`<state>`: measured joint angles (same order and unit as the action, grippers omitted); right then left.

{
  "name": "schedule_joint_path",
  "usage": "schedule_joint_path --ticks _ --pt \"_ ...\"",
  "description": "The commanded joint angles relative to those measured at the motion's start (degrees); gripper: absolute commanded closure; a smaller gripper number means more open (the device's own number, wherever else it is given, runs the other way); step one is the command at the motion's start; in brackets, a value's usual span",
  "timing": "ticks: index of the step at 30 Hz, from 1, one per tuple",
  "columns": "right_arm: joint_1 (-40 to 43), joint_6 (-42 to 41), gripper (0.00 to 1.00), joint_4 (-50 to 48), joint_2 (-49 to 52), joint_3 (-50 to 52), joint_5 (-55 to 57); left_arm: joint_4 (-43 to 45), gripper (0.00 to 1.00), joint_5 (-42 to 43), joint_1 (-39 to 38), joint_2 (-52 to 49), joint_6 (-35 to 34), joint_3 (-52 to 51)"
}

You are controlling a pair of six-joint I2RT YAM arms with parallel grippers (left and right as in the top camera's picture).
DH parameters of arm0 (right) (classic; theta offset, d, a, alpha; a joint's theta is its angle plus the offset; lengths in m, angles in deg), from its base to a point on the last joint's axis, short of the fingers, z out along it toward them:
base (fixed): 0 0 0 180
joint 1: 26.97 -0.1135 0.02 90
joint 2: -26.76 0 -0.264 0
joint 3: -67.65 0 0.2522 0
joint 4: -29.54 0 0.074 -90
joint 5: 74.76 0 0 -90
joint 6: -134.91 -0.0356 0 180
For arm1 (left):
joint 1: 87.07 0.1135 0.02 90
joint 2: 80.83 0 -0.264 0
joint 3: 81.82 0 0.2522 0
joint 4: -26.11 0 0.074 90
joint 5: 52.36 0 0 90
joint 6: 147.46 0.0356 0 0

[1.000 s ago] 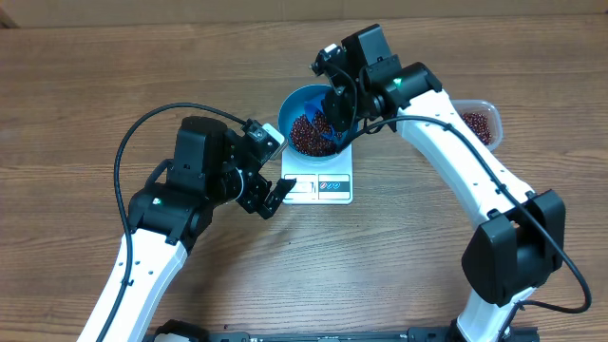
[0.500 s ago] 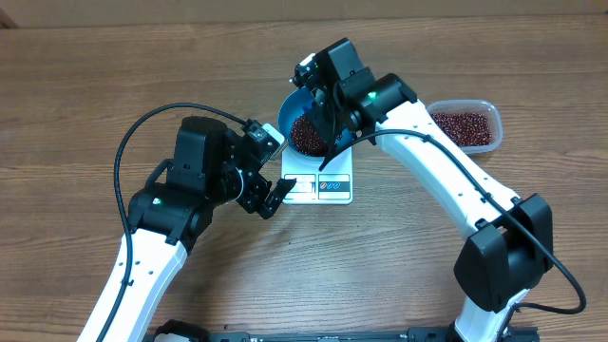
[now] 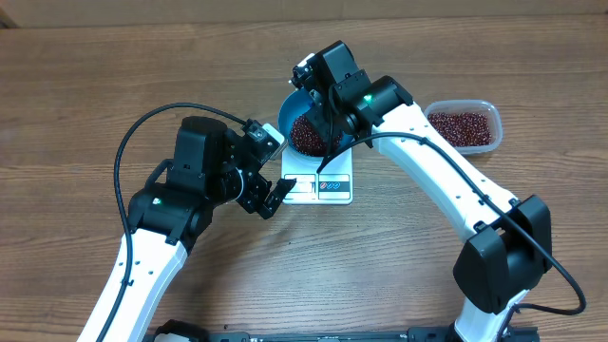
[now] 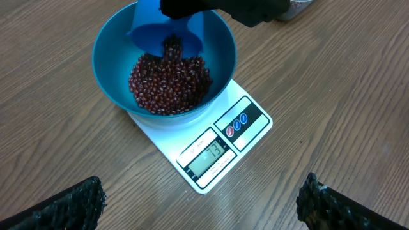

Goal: Scoop item into bowl and weigh 150g on scale
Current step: 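Tilt the scoop to pour beans into the teal bowl, then move the empty scoop back right to the bean container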

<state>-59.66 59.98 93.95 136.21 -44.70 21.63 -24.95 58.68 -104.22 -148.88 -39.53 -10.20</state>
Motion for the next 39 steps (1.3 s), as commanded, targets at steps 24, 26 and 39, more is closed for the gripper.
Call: schedule_joint_path --ticks 24,26,39 --pt "-0.4 -2.9 0.96 0.6 -10.4 -2.4 0.7 0.0 0.00 0.9 0.3 -0.1 -0.8 1.5" --pt "0.0 -7.9 0.96 0.1 -11.2 -2.4 0.6 0.0 0.00 0.9 0.3 -0.1 -0.8 1.5" --pt "7.6 -21.1 0.96 0.9 -17.2 -2.4 -5.7 0.0 0.01 0.9 0.3 -0.1 -0.8 1.5"
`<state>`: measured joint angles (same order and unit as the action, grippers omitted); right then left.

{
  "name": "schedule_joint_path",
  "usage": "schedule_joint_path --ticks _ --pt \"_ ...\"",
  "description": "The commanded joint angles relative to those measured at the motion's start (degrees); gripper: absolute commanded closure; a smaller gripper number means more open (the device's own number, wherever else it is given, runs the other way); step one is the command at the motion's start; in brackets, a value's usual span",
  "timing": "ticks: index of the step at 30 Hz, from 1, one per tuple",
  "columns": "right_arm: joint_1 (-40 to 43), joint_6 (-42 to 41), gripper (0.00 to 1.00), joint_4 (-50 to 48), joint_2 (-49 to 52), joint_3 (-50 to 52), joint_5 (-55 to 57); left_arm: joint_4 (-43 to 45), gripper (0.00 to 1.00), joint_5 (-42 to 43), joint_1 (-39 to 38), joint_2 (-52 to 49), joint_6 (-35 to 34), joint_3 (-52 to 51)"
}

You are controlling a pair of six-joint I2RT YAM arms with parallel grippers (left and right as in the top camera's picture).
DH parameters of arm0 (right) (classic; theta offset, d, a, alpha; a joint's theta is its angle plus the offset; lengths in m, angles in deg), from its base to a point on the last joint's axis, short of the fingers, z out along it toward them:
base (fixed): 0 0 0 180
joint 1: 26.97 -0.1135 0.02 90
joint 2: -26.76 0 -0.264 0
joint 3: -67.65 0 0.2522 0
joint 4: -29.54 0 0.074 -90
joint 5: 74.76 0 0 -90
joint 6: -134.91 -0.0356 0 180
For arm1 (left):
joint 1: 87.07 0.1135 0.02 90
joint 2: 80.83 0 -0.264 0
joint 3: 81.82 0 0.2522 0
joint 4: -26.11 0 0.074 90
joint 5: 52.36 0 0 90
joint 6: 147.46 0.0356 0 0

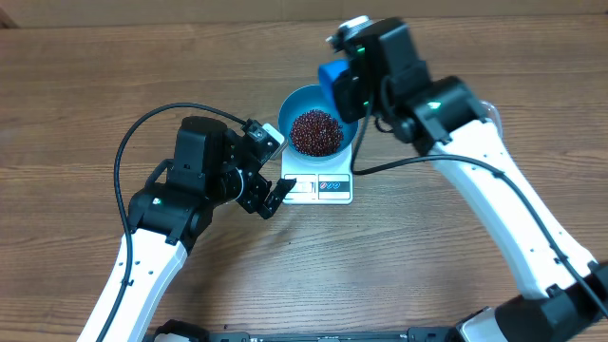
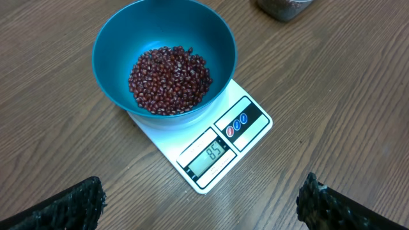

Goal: Scoop item into bowl and weigh 150g on scale
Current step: 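Move the empty scoop back right to the bean container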

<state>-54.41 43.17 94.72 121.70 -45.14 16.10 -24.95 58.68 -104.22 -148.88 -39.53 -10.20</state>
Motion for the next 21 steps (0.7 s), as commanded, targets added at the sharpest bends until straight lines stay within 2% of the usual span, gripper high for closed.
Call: schedule_joint_path --ticks 1,12,21 --pt "3.0 -4.3 0.96 0.4 -2.8 -2.0 0.7 0.0 0.00 0.9 0.3 -0.1 -0.8 1.5" --pt "7.9 -4.3 0.96 4.7 -2.6 -1.9 22.6 0.0 0.01 0.9 0.3 -0.1 -0.8 1.5" --pt "13.2 -4.9 0.96 7.3 -1.3 0.1 24.9 0.0 0.00 0.9 0.3 -0.1 -0.8 1.5"
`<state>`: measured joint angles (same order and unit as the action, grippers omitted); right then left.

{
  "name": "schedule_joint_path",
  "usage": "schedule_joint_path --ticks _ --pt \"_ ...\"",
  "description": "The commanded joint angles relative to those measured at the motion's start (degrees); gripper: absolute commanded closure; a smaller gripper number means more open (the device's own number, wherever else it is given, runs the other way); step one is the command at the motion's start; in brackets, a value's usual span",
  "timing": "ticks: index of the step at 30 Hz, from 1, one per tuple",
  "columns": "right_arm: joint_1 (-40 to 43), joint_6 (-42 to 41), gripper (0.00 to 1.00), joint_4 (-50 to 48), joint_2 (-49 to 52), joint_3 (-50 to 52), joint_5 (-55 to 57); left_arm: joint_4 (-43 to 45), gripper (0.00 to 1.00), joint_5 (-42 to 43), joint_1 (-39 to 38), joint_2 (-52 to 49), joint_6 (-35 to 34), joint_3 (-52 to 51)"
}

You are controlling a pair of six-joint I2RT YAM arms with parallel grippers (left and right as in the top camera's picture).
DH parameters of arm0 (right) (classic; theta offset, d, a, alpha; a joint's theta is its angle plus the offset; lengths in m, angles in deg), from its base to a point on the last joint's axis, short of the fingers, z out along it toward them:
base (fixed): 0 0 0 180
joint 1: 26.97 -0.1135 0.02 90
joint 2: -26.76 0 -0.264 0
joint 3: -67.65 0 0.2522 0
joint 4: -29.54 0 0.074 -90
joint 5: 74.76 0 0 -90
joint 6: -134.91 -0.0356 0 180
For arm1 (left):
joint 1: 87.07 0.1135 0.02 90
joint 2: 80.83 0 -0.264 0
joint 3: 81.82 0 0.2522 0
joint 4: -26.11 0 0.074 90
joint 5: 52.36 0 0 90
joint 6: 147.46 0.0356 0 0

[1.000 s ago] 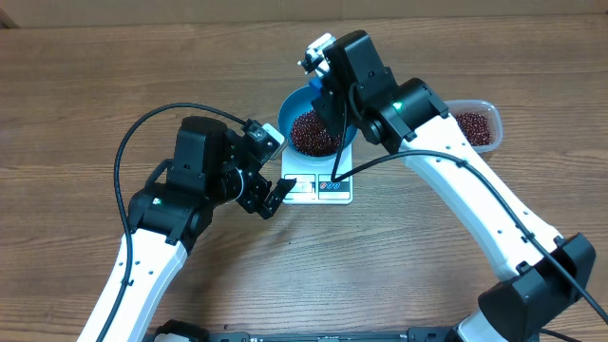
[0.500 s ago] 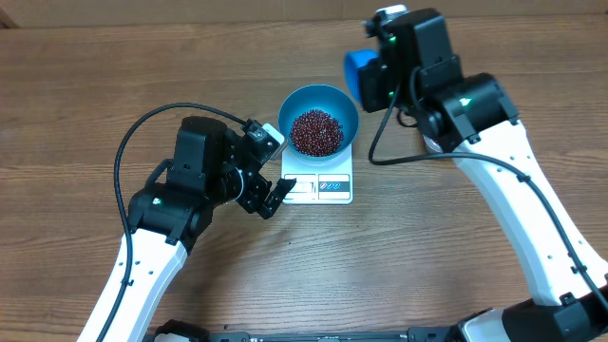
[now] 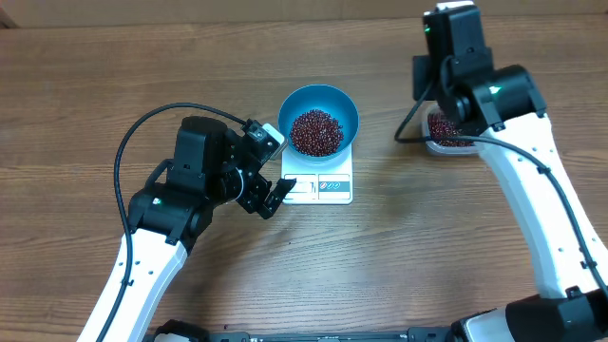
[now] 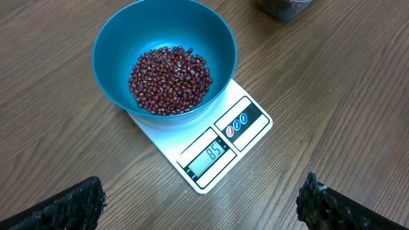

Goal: Scoop item into bowl and weigh 150g on scale
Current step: 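Move the empty scoop back right to the bean container, then lower the scoop into the beans with the right gripper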

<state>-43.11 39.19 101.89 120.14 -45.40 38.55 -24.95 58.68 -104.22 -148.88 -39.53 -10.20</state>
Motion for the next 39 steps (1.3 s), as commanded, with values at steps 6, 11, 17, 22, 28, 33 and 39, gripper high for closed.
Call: schedule_joint_path --ticks 6,11,17,22,28,33,39 --pt "6.4 -3.3 0.96 0.5 2.1 3.0 2.4 0.0 0.00 0.9 0.3 -0.1 -0.8 1.5" --pt "8.5 -3.5 0.96 1.5 5.0 3.4 2.4 0.0 0.01 0.9 0.3 -0.1 -0.8 1.5" --pt "8.6 -3.5 0.96 2.7 9.1 3.5 2.4 0.0 0.01 0.9 0.3 -0.1 -0.8 1.5" --pt "8.6 -3.5 0.96 2.8 12.0 4.1 2.7 0.0 0.00 0.9 0.3 -0.1 -0.8 1.5" --pt "8.9 -3.5 0.96 2.9 13.2 5.5 4.1 0.0 0.00 0.9 0.3 -0.1 -0.8 1.5" --pt "8.9 -3.5 0.96 2.9 13.2 5.6 4.0 0.0 0.00 0.9 0.3 -0.1 -0.8 1.5" --pt "8.9 -3.4 0.96 2.6 13.2 6.7 3.7 0.0 0.01 0.9 0.3 -0.1 -0.8 1.5"
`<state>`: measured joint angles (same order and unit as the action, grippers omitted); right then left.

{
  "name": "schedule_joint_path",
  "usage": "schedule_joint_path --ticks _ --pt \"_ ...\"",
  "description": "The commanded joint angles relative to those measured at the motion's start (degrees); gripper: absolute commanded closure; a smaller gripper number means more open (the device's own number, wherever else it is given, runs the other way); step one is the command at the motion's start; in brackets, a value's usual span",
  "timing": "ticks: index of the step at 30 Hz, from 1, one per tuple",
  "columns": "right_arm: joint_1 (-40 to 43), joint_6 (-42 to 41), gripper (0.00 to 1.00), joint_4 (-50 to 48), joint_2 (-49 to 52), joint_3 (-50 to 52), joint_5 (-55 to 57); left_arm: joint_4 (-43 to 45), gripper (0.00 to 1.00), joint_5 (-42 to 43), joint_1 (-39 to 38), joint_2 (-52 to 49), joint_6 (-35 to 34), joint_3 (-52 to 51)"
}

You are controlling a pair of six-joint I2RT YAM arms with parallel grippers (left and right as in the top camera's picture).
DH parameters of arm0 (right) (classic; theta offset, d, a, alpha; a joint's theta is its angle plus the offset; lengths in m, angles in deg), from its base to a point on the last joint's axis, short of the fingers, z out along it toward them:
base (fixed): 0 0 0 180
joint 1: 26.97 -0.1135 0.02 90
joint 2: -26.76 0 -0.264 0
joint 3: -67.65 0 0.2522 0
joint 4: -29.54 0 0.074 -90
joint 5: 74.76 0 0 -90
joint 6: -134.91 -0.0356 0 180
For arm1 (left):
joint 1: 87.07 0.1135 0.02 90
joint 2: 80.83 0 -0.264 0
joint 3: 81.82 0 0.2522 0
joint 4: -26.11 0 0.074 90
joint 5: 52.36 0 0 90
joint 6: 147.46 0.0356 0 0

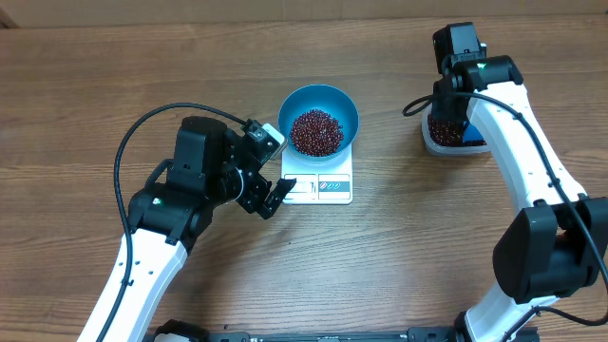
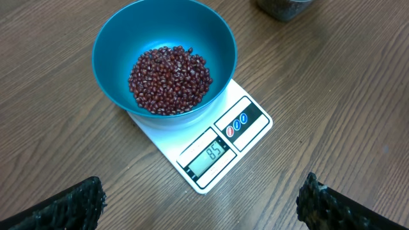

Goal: Scoop item into bowl and weigh 150g on scale
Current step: 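Lower the scoop into the beans with the right gripper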

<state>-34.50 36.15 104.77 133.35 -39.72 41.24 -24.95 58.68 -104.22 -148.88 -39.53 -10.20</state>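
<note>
A blue bowl (image 1: 319,107) (image 2: 115,38) of red beans (image 2: 169,80) stands on the white scale (image 1: 332,188) (image 2: 246,118), whose display (image 2: 209,153) reads 85. My left gripper (image 1: 275,198) (image 2: 199,211) hangs open near the scale's front edge, with nothing between its fingers (image 2: 70,204). My right gripper (image 1: 454,119) points down into the clear tub of beans (image 1: 445,135) at the right. Its fingers are hidden under the wrist. A sliver of the blue scoop (image 1: 474,143) shows beside the tub.
Bare wooden table (image 1: 95,114) surrounds the scale. A black cable (image 1: 142,128) loops from the left arm over the table. The tub's edge (image 2: 284,6) shows at the top of the left wrist view.
My right arm has moved a little right and turned down, so the wrist now stands over the bean tub. Bowl, scale reading of 85 and left gripper are unchanged.
My right gripper tipped the blue scoop over the bowl while the scale read about 73. Then the scoop was lifted beside the bowl and the reading stood at 85. Then the right arm was at the tub, and now reaches down into it.
</note>
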Motion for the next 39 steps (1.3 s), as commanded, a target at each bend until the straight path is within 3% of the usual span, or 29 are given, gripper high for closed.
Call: schedule_joint_path --ticks 1,7,14,30,39 --pt "0.3 -0.3 0.96 -0.5 0.0 1.6 1.0 0.0 0.00 0.9 0.3 -0.1 -0.8 1.5" --pt "0.3 0.2 0.96 -2.1 0.0 4.3 0.5 0.0 0.00 0.9 0.3 -0.1 -0.8 1.5" --pt "0.3 0.2 0.96 -3.6 0.0 4.3 -10.1 0.0 0.00 0.9 0.3 -0.1 -0.8 1.5" --pt "0.5 1.9 0.96 -4.1 0.0 4.3 -21.5 0.0 0.00 0.9 0.3 -0.1 -0.8 1.5" --pt "4.2 5.2 0.96 -4.2 0.0 4.3 -20.8 0.0 0.01 0.9 0.3 -0.1 -0.8 1.5"
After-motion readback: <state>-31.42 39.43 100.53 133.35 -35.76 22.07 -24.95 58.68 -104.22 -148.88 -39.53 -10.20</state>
